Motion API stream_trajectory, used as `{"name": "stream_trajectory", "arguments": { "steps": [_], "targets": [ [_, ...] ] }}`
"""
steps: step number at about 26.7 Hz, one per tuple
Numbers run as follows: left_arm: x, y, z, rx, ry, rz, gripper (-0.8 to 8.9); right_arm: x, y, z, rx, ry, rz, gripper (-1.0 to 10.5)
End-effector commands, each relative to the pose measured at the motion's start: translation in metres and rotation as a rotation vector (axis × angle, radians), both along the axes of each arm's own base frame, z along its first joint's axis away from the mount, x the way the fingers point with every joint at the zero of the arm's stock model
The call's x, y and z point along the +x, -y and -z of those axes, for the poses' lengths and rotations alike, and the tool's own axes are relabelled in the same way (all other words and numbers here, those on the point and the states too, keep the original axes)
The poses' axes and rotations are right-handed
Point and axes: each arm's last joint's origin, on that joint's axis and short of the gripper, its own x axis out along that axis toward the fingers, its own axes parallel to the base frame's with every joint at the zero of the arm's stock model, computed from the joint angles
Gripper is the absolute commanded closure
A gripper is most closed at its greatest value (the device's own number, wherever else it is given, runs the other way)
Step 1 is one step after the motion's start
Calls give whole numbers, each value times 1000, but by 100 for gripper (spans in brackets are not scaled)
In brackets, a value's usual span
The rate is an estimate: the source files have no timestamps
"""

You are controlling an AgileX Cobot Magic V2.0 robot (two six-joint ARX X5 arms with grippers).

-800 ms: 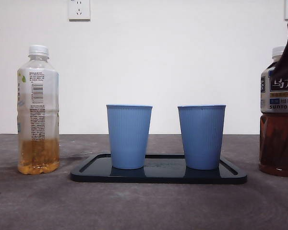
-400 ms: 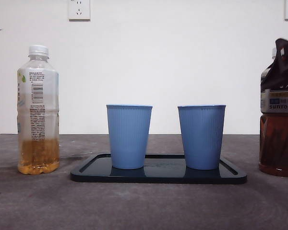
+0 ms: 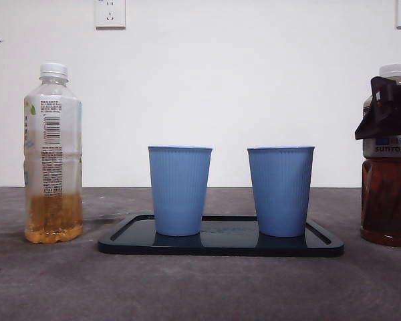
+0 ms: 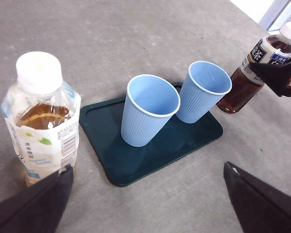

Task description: Pour the drink into the cup

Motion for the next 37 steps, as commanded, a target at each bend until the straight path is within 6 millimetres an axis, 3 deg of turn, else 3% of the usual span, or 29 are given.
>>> {"name": "stream_trajectory", "arguments": {
  "steps": [1, 12, 18, 26, 37],
  "targets": [
    [0, 1, -7, 1, 33, 12, 317, 4, -1, 2, -3, 17, 2, 473],
    [0, 1, -7, 3, 34, 13, 317, 8, -1, 2, 16, 52, -2, 728],
    [0, 1, -7, 3, 33, 13, 317, 7, -5, -5, 21, 59, -22, 740],
    [0, 1, -6, 5, 26, 14, 318, 9, -20, -54, -42, -59, -73, 740],
    [-1, 0, -4, 13, -4, 14, 318, -5, -48, -125, -363, -296, -180, 740]
  ]
}}
